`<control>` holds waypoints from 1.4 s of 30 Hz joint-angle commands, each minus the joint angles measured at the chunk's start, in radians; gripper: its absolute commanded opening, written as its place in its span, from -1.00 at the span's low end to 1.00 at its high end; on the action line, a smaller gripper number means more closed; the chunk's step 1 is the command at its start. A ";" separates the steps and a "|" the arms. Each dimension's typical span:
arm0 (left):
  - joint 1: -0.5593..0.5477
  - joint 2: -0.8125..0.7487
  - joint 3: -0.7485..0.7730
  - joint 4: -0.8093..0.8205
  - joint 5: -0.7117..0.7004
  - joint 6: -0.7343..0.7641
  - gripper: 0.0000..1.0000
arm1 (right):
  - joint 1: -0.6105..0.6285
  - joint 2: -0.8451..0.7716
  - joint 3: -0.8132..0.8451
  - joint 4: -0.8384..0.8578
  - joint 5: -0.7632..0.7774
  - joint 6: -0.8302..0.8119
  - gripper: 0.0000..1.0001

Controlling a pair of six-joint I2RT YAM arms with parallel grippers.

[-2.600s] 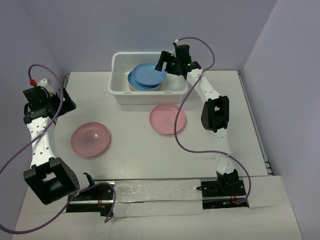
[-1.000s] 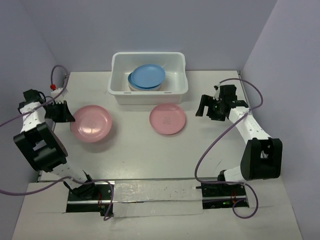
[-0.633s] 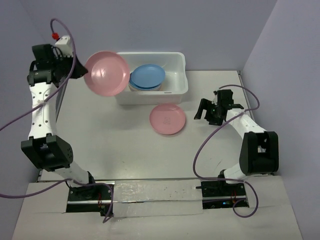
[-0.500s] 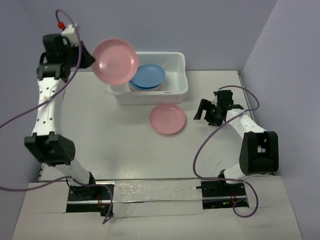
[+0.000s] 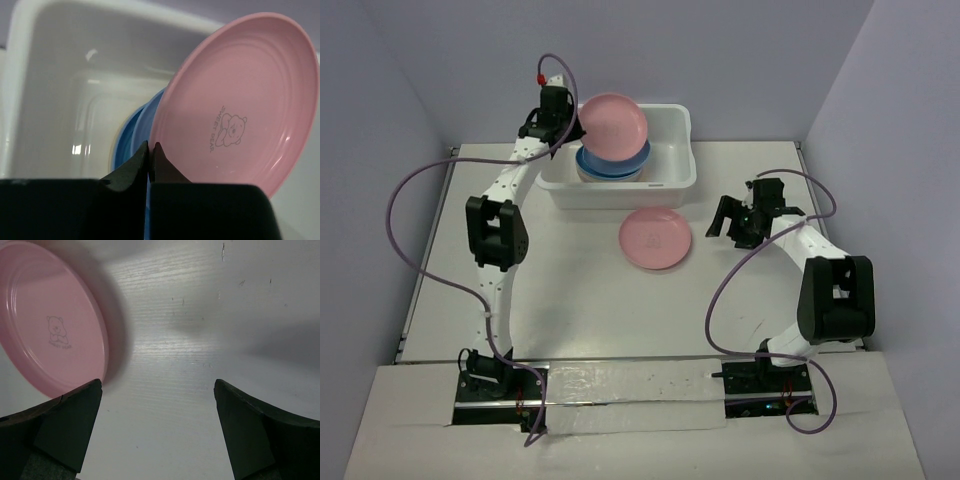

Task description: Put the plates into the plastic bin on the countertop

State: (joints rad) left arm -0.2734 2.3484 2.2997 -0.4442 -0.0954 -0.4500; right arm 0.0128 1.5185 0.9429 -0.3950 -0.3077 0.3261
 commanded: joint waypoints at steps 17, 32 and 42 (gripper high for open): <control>0.000 -0.045 0.041 -0.024 -0.024 0.021 0.69 | 0.109 0.098 0.089 0.110 0.012 0.083 1.00; 0.006 -0.505 -0.090 0.037 -0.069 0.098 0.99 | 0.235 0.246 0.099 0.233 0.115 0.153 0.65; 0.139 -0.755 -0.398 0.025 -0.079 0.114 0.98 | 0.264 0.285 0.066 0.232 0.120 0.173 -0.62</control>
State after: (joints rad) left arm -0.2035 1.6159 1.9877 -0.3861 -0.1620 -0.3535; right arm 0.2718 1.8112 1.0383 -0.1684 -0.1990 0.4908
